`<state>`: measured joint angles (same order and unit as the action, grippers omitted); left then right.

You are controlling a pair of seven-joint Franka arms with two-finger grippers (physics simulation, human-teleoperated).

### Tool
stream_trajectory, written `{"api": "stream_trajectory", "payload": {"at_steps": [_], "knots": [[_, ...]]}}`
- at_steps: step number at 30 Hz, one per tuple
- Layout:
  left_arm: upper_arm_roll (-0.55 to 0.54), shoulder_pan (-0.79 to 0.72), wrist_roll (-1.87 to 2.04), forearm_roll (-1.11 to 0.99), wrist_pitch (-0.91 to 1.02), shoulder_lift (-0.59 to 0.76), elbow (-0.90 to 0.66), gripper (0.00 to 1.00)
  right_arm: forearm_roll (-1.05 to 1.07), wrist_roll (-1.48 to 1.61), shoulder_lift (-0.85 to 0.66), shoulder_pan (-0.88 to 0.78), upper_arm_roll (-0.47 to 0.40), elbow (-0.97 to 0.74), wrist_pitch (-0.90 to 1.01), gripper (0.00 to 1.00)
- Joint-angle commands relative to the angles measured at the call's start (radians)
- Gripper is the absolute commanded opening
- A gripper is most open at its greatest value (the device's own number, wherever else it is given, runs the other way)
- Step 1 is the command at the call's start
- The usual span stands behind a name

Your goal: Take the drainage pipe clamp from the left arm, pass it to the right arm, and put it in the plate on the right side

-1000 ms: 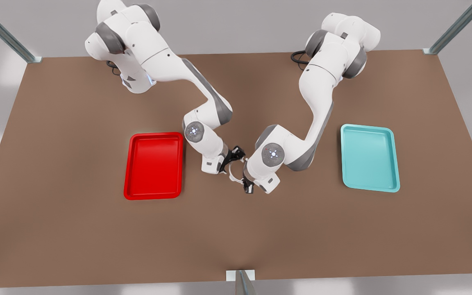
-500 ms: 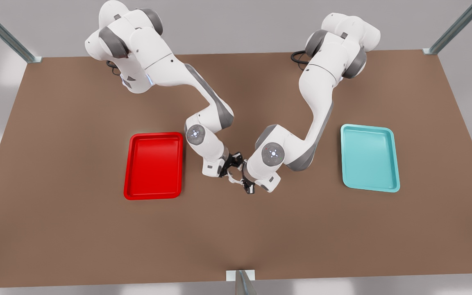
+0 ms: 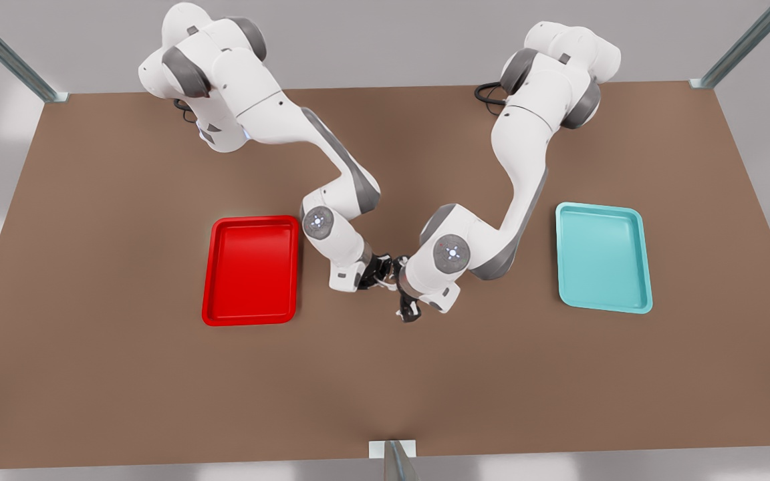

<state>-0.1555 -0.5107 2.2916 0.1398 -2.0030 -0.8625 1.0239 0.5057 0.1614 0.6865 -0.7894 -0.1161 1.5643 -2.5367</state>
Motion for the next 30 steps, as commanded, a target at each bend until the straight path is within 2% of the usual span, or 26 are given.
{"api": "stream_trajectory", "payload": {"at_steps": [1,3,6,7,9,11,12,13,18,22,27,28,30], "knots": [[0.002,0.004,0.022,0.003,0.053,0.002,-0.004,1.0,0.002,0.006,0.014,0.001,0.0,-0.02,-0.002,0.21],[0.004,0.049,-0.052,0.001,0.11,0.025,-0.004,1.0,0.005,0.007,0.013,0.015,0.0,-0.023,0.001,0.21],[0.001,0.273,-0.674,-0.008,0.4,0.091,-0.004,1.0,-0.019,0.023,-0.008,0.061,-0.016,0.009,0.044,0.21],[0.001,0.313,-0.877,-0.049,0.438,0.106,-0.004,1.0,-0.068,0.067,-0.018,0.114,-0.023,0.022,0.082,0.21],[0.004,0.327,-1.648,-0.157,0.63,0.175,-0.004,1.0,-0.168,0.135,-0.051,0.214,-0.043,0.037,0.217,0.21],[-0.001,0.435,-2.326,-0.226,0.759,0.252,-0.004,1.0,-0.3,0.171,-0.097,0.265,-0.088,0.091,0.285,0.21],[-0.001,0.446,-2.417,-0.253,0.799,0.33,0.013,1.0,-0.305,0.236,-0.105,0.308,-0.091,0.111,0.286,0.21],[-0.001,0.431,-2.413,-0.266,0.585,0.58,0.375,1.0,-0.305,0.274,-0.105,0.337,-0.092,0.112,0.291,0.21],[-0.001,0.437,-2.408,-0.269,0.612,0.588,0.348,1.0,-0.352,0.297,-0.107,0.395,-0.096,0.132,0.323,0.21],[-0.001,0.437,-2.407,-0.267,0.609,0.579,0.348,1.0,-0.397,0.294,-0.167,0.395,-0.146,0.227,0.331,0.21],[-0.001,0.429,-2.405,-0.272,0.596,0.577,0.348,1.0,-0.4,0.282,-0.167,0.392,-0.154,0.244,0.343,0.21],[-0.001,0.437,-2.405,-0.272,0.595,0.576,0.348,1.0,-0.398,0.277,-0.16,0.391,-0.154,0.243,0.343,0.31],[-0.001,0.436,-2.374,-0.264,0.583,0.573,0.348,1.0,-0.398,0.271,-0.157,0.392,-0.154,0.241,0.348,1.0]]}}
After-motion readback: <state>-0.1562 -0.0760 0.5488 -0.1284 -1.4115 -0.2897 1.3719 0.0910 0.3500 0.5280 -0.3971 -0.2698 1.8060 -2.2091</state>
